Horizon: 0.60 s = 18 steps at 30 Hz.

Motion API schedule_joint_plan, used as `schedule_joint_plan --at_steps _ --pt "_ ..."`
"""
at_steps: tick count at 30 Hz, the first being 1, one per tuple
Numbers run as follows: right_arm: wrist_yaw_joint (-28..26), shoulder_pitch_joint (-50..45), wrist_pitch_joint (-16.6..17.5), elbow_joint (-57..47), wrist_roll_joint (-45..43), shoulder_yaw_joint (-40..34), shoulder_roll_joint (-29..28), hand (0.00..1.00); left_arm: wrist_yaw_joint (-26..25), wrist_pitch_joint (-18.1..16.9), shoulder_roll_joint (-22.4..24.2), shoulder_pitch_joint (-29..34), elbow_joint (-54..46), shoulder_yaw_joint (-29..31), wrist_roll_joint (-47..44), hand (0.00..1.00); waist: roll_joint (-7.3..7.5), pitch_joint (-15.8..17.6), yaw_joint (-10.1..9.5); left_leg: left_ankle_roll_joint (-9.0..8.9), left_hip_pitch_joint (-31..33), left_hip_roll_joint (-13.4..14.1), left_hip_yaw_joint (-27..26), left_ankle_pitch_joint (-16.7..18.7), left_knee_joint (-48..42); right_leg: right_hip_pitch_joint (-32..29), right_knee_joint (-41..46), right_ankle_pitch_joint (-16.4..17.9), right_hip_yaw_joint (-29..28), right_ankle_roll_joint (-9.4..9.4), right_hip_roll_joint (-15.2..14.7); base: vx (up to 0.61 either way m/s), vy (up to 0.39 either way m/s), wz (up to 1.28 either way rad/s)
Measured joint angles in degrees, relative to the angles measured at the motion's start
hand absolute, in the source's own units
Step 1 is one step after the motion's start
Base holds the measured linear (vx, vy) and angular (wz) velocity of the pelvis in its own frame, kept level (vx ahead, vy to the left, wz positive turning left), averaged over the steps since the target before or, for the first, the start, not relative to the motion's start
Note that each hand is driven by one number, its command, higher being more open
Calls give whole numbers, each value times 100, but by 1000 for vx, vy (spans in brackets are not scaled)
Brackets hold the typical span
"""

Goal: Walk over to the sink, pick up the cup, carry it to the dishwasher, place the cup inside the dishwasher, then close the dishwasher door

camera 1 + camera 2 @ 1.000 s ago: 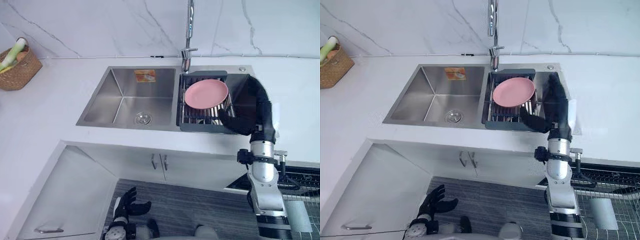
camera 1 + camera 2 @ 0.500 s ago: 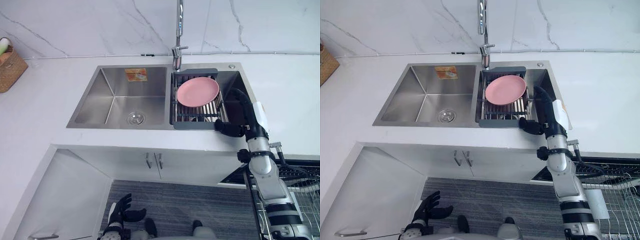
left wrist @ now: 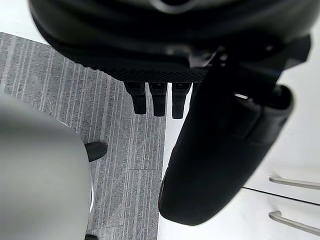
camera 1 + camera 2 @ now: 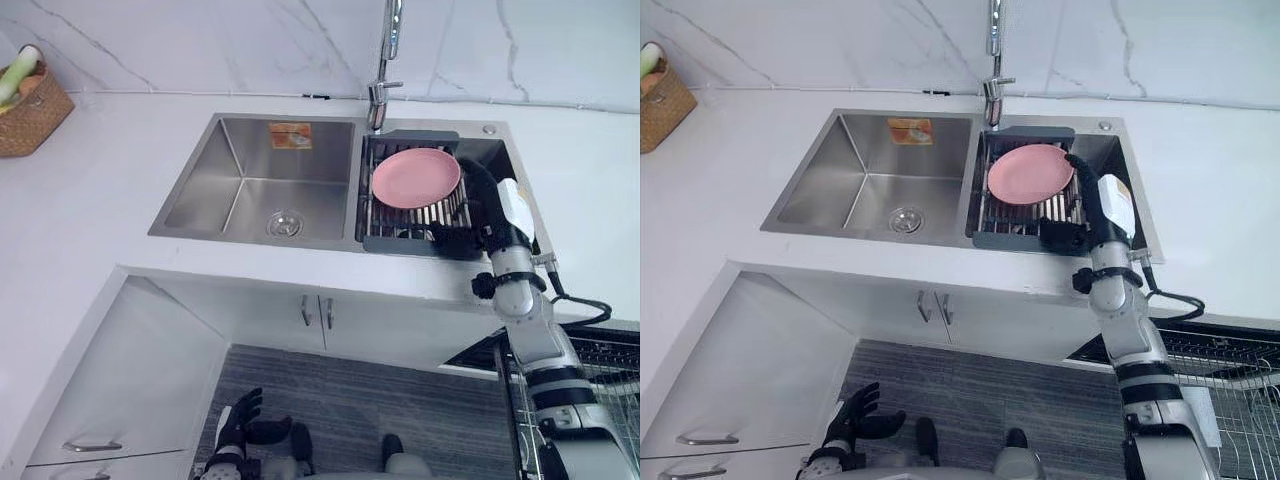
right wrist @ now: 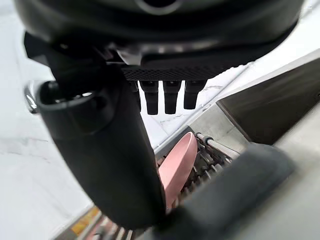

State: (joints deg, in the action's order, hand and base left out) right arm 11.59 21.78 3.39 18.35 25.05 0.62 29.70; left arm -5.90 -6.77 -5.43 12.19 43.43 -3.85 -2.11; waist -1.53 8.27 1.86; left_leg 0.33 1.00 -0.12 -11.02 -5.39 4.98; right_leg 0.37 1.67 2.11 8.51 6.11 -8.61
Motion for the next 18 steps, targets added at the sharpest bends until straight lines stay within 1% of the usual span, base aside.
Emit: schedule_joint_plan --at_steps 5,9,13,18 --pt "20 267 -99 496 210 17 18 90 -5 -3 3 -6 -28 -1 -1 90 4 3 -44 -4 30 0 73 -3 0 43 -40 -2 85 -3 7 23 -4 8" --pt "93 753 -217 1037 473 363 234 90 -21 -28 3 -11 -32 0 0 90 13 24 -53 4 152 -7 50 -38 1 -153 34 -13 67 -19 -4 -50 30 -3" --pt "93 1654 -340 1541 670 737 571 90 -45 -42 5 -238 -37 0 -3 90 18 397 -94 36 357 42 19 -125 -1 -394 145 -83 -6 -37 -1 -66 29 -3" --pt "83 2572 -360 1862 908 1122 799 90 -144 -44 1 -459 -53 3 -19 90 15 694 -121 43 632 74 45 -137 -164 -580 165 -141 19 -74 12 -32 18 4"
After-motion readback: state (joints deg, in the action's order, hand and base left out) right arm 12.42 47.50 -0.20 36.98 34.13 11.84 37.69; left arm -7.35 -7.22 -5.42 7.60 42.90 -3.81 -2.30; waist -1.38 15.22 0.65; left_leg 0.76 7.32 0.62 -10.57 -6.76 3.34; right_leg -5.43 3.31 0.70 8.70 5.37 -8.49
